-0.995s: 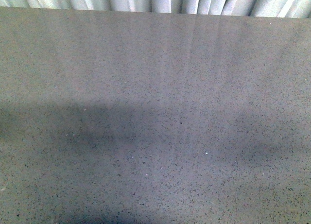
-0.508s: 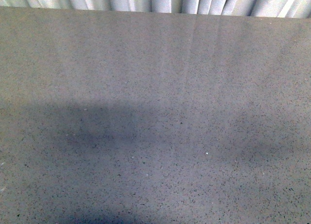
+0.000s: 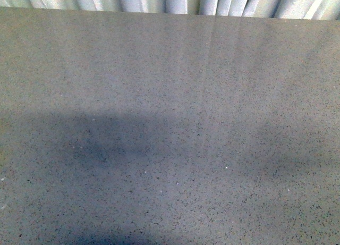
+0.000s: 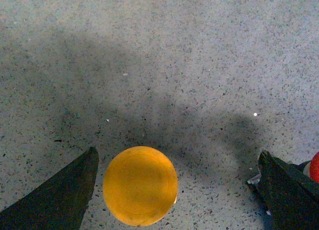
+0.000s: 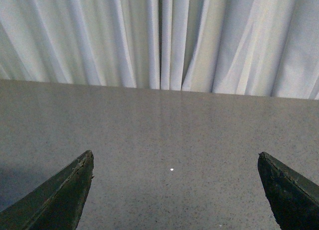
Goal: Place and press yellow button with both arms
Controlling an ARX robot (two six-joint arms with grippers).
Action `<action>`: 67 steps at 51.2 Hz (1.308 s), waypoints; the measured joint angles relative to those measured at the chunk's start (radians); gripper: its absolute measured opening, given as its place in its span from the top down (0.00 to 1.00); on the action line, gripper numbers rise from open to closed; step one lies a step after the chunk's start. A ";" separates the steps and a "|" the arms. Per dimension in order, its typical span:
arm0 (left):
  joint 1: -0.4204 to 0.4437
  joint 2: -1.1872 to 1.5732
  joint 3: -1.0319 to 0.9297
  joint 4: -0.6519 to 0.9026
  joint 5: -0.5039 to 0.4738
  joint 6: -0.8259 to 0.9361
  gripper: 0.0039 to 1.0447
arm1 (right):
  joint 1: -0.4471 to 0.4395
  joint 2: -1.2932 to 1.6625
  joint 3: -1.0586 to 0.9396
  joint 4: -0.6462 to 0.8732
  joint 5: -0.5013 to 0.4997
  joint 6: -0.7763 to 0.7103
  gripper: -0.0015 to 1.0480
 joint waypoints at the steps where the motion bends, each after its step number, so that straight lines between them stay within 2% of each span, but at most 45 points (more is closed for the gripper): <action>1: 0.000 0.008 0.002 0.003 -0.001 0.000 0.09 | 0.000 0.000 0.000 0.000 0.000 0.000 0.09; 36: -0.003 0.088 0.039 0.036 -0.024 0.002 0.09 | 0.000 0.000 0.000 0.000 0.000 0.000 0.09; 38: -0.003 0.089 0.039 0.039 -0.023 0.005 0.12 | 0.000 0.000 0.000 0.000 0.000 0.000 0.09; 41: -0.001 0.090 0.039 0.043 -0.022 0.010 0.24 | 0.000 0.000 0.000 0.000 0.000 0.000 0.09; 56: 0.002 0.100 0.039 0.051 -0.017 0.019 0.63 | 0.000 0.000 0.000 0.000 0.000 0.000 0.09; 59: 0.003 0.102 0.039 0.054 -0.016 0.022 0.66 | 0.000 0.000 0.000 0.000 0.000 0.000 0.09; 67: 0.003 0.107 0.039 0.058 -0.014 0.030 0.67 | 0.000 0.000 0.000 0.000 0.000 0.000 0.09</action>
